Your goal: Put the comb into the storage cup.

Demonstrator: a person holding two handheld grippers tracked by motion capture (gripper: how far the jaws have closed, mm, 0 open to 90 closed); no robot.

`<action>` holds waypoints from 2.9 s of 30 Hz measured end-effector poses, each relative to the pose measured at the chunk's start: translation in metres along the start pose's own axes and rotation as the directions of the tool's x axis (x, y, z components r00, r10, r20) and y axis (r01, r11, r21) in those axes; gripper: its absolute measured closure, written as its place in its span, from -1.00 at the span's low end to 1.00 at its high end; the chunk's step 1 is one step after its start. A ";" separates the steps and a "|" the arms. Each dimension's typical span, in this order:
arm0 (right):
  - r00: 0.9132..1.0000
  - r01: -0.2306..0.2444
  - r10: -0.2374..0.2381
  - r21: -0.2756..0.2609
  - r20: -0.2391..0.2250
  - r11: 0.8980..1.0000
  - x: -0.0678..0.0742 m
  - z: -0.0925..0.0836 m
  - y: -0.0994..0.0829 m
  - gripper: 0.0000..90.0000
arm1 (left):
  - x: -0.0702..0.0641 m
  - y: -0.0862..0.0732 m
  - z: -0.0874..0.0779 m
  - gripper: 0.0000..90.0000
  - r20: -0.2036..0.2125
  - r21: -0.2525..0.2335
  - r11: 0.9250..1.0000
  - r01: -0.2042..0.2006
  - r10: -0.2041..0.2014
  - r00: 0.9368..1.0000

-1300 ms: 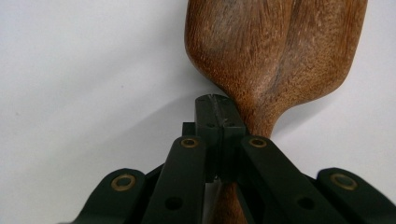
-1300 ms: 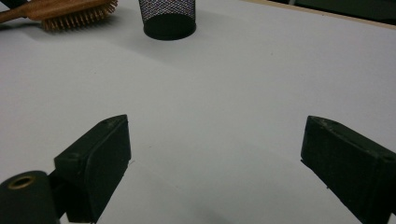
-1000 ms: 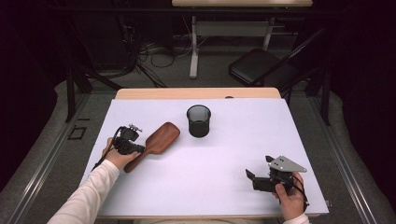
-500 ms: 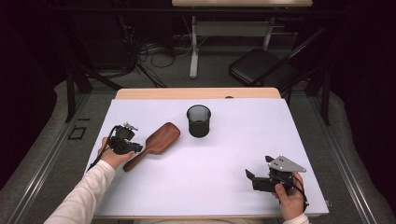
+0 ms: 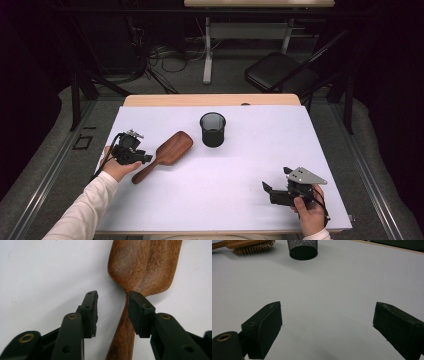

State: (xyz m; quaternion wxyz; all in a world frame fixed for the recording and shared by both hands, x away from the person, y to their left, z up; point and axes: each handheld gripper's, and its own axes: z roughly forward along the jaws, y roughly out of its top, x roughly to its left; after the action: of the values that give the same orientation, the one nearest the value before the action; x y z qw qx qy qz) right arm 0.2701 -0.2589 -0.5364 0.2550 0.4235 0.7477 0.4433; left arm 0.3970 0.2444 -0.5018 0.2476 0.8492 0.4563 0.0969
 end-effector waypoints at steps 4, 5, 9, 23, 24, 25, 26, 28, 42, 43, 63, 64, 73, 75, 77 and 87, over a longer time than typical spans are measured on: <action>1.000 0.002 -0.002 0.007 -0.001 1.000 0.000 0.000 0.000 -0.81 | -0.001 0.000 -0.002 0.19 0.003 -0.004 1.000 -0.005 0.005 1.000; 1.000 0.000 0.000 0.009 -0.002 1.000 0.000 0.000 0.000 -0.82 | -0.001 0.000 -0.002 0.17 0.005 -0.006 1.000 -0.004 0.004 1.000; 1.000 0.000 0.000 0.008 -0.001 1.000 0.000 0.001 0.000 -0.81 | -0.002 0.000 -0.002 0.05 0.003 -0.008 1.000 -0.004 0.004 1.000; 1.000 0.006 -0.006 0.014 0.003 1.000 0.000 0.002 -0.001 -0.80 | -0.002 0.002 -0.006 -0.06 0.011 -0.025 0.998 -0.062 0.062 0.998; 1.000 0.007 -0.007 0.014 0.003 1.000 0.000 0.001 -0.001 -0.80 | -0.004 0.003 -0.007 -0.10 -0.002 -0.020 0.997 -0.075 0.075 0.997; 1.000 0.007 -0.007 0.014 0.003 1.000 0.000 0.001 -0.001 -0.80 | -0.005 0.004 -0.007 -0.10 -0.008 -0.017 0.996 -0.090 0.090 0.996; 1.000 0.007 -0.007 0.014 0.003 1.000 0.000 0.002 -0.001 -0.80 | -0.005 0.004 -0.008 -0.10 -0.004 -0.014 0.995 -0.097 0.097 0.995; 1.000 0.008 -0.008 0.013 0.001 1.000 0.000 0.002 -0.001 -0.80 | -0.008 0.006 -0.008 -0.11 0.002 -0.007 0.994 -0.106 0.106 0.994; 1.000 0.015 -0.015 0.020 -0.005 1.000 0.001 0.002 -0.001 -0.80 | -0.019 0.010 0.007 -0.16 0.026 0.079 0.983 -0.163 0.161 0.987; 1.000 0.016 -0.016 0.023 -0.006 1.000 0.001 0.002 -0.001 -0.80 | -0.019 0.011 0.008 -0.16 0.032 0.085 0.983 -0.162 0.160 0.987; 1.000 0.027 -0.027 0.027 -0.011 0.999 0.002 0.003 -0.001 -0.78 | -0.022 0.011 0.028 -0.08 0.016 0.179 0.964 -0.195 0.195 0.981; 1.000 0.027 -0.027 0.026 -0.012 0.999 0.002 0.003 -0.001 -0.78 | -0.022 0.012 0.029 -0.08 0.018 0.184 0.962 -0.200 0.200 0.980; 1.000 0.027 -0.027 0.030 -0.014 0.999 0.002 0.003 -0.002 -0.76 | -0.023 0.013 0.036 -0.01 0.015 0.196 0.962 -0.192 0.193 0.981; 0.999 0.029 -0.028 0.029 -0.015 0.999 0.002 0.003 -0.002 -0.76 | -0.023 0.013 0.037 0.00 0.016 0.199 0.960 -0.198 0.199 0.980; 0.999 0.031 -0.030 0.030 -0.016 0.999 0.002 0.003 -0.002 -0.75 | -0.024 0.013 0.038 0.04 0.018 0.205 0.957 -0.202 0.203 0.979; 0.999 0.035 -0.034 0.031 -0.020 0.999 0.002 0.003 -0.001 -0.74 | -0.026 0.015 0.043 0.19 0.018 0.217 0.955 -0.204 0.205 0.979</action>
State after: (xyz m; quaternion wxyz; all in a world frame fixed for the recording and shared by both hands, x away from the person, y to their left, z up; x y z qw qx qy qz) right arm 0.2709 -0.2559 -0.5393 0.2486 0.4100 0.7644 0.4310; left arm 0.4094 0.2021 -0.5294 0.1408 0.9135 0.3746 0.0732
